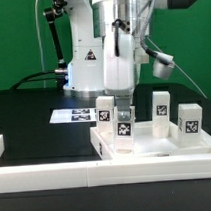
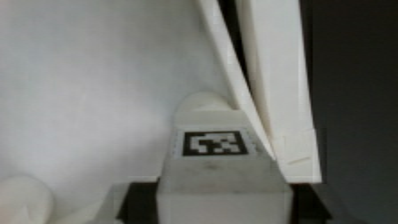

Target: Assemble square table

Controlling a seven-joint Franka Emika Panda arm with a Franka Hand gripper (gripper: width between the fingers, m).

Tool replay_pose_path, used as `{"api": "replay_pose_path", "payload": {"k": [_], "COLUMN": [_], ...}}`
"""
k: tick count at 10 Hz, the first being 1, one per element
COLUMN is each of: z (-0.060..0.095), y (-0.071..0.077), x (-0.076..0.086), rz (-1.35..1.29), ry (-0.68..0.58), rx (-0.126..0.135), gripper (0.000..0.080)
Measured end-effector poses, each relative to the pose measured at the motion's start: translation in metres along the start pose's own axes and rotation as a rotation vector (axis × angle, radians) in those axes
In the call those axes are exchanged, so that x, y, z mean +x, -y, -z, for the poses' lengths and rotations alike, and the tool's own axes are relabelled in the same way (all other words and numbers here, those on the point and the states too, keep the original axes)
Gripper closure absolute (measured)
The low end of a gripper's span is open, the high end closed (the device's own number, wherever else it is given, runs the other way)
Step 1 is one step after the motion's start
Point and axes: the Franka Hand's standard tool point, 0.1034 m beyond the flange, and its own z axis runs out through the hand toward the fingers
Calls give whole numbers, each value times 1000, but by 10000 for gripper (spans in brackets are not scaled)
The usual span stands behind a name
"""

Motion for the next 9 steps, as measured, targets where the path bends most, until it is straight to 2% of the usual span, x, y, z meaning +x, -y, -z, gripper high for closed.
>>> {"api": "replay_pose_path", "payload": {"k": [2,3,4,5,6,9], "z": [-1,-1,-1,-1,-1,-3], "y": [0,0,0,0,0,-2], "x": [1,0,0,0,2,1], "rz": [-28,-27,-15,27,106,389], "ry": [11,11,11,11,10,10], "rx": [1,0,0,0,-1,-6], "gripper": [509,451,312,312,186,152]}}
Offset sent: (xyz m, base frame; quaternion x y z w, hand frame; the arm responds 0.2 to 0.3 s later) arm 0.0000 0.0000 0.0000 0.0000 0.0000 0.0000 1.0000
